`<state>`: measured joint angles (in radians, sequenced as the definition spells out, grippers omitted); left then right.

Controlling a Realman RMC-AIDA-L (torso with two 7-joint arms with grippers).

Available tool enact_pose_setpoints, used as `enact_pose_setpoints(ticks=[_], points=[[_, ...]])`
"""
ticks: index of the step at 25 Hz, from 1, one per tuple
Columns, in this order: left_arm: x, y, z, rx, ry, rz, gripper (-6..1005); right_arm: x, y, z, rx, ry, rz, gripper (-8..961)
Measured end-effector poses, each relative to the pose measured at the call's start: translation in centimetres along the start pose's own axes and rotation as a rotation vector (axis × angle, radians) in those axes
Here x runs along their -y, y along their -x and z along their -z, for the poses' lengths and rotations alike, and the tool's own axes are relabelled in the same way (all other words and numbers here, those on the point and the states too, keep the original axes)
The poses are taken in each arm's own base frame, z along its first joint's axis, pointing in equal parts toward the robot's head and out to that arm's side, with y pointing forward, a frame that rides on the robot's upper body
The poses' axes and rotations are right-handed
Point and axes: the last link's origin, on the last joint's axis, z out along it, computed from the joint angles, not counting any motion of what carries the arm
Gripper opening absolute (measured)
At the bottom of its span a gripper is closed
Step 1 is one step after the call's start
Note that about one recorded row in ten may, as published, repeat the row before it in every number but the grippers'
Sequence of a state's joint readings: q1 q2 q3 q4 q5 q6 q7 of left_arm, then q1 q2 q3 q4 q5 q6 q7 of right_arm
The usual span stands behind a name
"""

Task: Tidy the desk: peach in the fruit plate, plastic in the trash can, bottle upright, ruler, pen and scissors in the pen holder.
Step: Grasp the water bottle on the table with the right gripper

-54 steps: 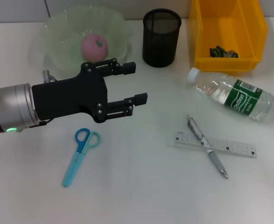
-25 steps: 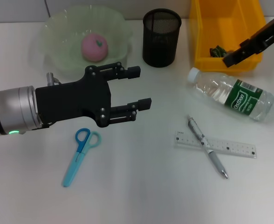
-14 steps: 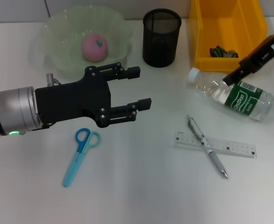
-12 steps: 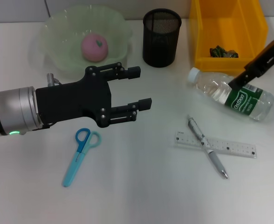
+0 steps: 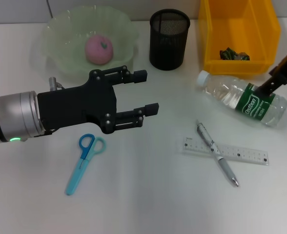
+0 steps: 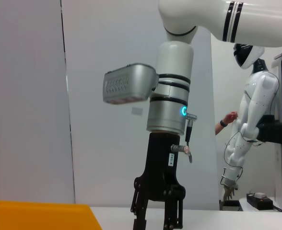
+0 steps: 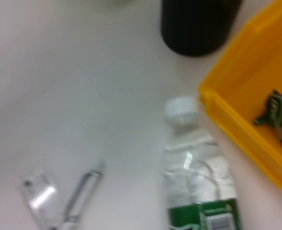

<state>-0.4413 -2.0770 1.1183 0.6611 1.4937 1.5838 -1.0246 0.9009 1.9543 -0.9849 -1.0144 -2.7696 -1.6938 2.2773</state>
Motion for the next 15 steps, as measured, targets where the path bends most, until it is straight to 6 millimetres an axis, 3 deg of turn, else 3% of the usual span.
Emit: enact_pose_setpoints(ticks=[15], points=[[-0.2,0.2,0.1,0.0,0.0,-0.004,697,-0.8,0.2,-2.3,0.029,-0.043,0.069,823]])
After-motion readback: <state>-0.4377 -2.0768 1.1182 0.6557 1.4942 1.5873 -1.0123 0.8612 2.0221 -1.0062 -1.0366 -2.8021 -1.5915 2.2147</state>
